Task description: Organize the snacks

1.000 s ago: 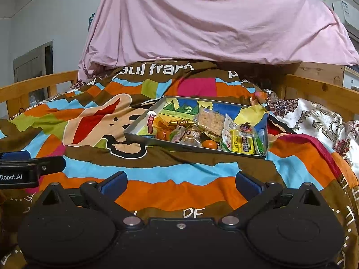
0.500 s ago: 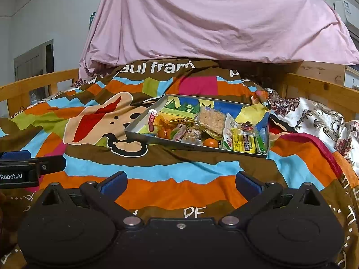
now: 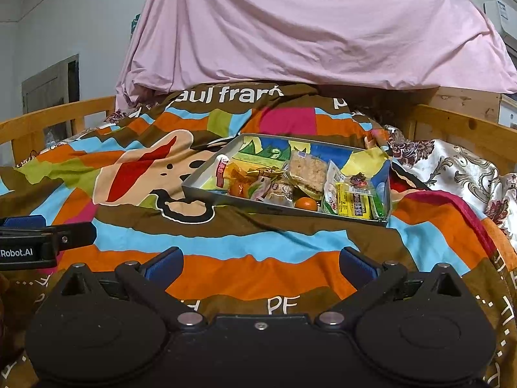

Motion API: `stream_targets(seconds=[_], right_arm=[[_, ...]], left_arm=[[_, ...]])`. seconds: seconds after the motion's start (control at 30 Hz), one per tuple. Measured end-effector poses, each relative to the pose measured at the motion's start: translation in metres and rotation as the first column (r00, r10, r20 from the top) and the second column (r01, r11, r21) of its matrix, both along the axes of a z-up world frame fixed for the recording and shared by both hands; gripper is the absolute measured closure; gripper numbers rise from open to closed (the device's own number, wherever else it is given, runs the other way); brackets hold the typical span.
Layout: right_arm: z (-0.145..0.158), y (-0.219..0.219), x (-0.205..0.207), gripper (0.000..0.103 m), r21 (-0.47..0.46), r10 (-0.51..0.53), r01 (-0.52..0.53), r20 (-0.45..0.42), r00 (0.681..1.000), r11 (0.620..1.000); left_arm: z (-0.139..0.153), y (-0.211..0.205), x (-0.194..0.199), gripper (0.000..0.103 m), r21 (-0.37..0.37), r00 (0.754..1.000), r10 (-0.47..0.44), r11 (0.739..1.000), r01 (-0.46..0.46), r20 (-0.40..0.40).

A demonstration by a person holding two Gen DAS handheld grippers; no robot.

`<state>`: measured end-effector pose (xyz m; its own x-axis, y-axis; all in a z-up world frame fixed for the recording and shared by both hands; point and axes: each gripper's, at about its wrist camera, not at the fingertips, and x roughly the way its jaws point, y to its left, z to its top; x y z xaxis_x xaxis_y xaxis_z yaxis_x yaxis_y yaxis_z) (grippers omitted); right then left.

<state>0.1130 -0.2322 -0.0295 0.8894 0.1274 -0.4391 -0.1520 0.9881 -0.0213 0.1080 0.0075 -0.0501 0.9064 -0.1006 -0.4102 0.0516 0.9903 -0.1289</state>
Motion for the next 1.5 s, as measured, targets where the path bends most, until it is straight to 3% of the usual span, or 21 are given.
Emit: stream_targets(seconds=[0.7,0.97,1.5], right_arm=[[-0.001,0.001,0.0,0.001,-0.001,0.0,0.0,-0.003,1.0,1.0],[-0.002,0.003,-0.001,0.001,-0.002,0.001,-0.001,-0.008,1.0,1.0],[-0.004,0.003,0.0,0.001,-0.005,0.005,-0.005,-0.013,1.0,1.0]], left_arm=[[-0.002,-0.001,0.0,0.0,0.002,1.0,0.009,1.0,-0.009,-0.003],[-0.003,-0.01,-0.001,0.0,0.089,0.998,0.055,0.995,-0.053,-0.029],[-0.001,-0.012,-0.004,0.0,0.12,0.998,0.055,0.991,-0.053,-0.009]])
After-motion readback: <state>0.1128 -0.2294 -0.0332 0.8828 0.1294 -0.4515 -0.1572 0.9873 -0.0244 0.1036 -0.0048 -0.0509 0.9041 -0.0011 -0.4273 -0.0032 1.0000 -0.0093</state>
